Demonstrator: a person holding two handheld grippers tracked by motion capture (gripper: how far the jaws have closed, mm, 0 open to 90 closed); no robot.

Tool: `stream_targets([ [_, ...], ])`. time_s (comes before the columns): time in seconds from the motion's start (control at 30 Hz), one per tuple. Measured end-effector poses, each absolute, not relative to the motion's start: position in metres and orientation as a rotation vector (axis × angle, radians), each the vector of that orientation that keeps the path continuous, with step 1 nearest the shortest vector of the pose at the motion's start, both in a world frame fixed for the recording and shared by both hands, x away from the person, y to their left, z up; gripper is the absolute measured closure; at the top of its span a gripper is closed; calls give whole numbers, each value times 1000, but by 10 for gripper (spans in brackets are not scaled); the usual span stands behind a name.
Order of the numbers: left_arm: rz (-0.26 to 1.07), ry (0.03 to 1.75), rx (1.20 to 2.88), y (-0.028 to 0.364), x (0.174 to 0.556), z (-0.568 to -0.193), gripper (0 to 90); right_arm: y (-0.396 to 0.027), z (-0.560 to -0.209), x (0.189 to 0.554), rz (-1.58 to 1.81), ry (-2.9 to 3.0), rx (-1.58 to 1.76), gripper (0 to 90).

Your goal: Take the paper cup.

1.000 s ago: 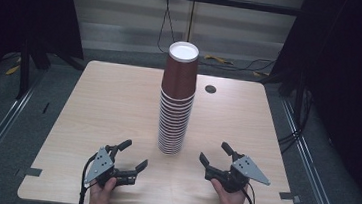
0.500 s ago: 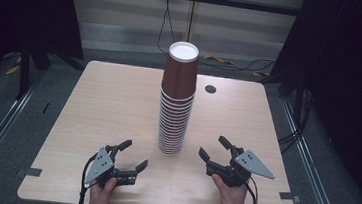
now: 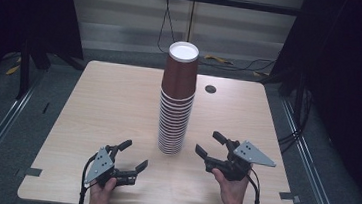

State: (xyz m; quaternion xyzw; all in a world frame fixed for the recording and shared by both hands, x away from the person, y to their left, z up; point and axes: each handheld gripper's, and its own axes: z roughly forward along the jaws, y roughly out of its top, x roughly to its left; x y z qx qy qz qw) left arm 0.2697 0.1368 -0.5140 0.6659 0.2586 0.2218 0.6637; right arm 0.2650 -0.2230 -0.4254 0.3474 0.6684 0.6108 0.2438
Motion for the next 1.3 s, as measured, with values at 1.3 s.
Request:
stream_targets([
  [1.3,507,576,1506,138,270,-514,155,-206,-318,301,1730,1945,731,288],
])
